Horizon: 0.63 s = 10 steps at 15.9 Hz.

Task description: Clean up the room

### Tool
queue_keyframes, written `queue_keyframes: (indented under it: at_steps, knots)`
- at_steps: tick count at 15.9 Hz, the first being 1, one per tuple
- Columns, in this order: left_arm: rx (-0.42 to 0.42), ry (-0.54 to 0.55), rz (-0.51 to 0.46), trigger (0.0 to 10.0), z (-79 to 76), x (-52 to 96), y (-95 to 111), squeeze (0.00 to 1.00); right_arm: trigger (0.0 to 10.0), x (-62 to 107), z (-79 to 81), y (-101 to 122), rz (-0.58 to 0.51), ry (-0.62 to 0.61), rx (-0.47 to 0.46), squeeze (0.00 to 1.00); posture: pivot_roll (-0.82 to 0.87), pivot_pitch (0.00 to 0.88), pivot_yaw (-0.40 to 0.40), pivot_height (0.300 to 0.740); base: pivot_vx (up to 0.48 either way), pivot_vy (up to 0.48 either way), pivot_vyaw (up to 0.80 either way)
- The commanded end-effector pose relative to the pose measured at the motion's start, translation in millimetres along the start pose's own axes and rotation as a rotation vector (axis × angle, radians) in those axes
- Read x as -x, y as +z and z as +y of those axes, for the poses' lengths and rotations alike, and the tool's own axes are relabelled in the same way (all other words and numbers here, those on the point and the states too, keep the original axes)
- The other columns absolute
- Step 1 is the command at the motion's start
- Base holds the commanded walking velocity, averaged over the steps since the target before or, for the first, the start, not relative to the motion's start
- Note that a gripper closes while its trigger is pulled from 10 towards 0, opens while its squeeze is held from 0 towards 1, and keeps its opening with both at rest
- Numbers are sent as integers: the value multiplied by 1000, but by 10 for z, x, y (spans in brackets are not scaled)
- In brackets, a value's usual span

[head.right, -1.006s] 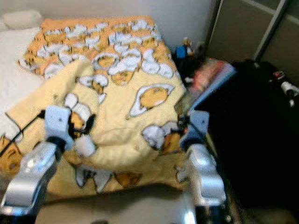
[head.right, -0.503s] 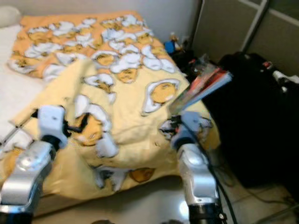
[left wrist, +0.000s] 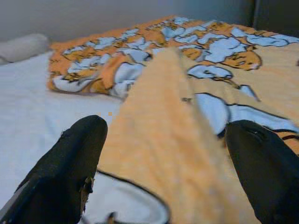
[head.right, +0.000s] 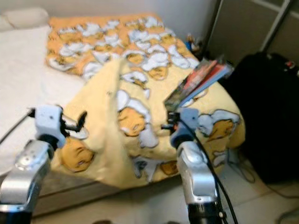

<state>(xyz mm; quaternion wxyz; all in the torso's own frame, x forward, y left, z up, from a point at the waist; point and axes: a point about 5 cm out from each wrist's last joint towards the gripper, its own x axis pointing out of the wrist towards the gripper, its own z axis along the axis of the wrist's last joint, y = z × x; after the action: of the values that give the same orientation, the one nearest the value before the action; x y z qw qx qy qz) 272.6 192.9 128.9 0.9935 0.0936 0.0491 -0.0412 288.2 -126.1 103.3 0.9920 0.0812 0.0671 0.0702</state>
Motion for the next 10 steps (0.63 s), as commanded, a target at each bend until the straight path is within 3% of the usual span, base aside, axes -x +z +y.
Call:
queue_keyframes:
  at_steps: [1, 10]
  knots:
    - [1, -28, -2, 10000, -85, -11, 7, 0, 10000, -2, -76, 154, -71, -19, 21, 0, 19, 0, 14, 740, 0, 480, 0]
    - [-9, -32, -4, 10000, -90, -12, 17, 0, 10000, 0, -72, 179, -80, -19, 32, 0, 21, 0, 14, 740, 0, 480, 0]
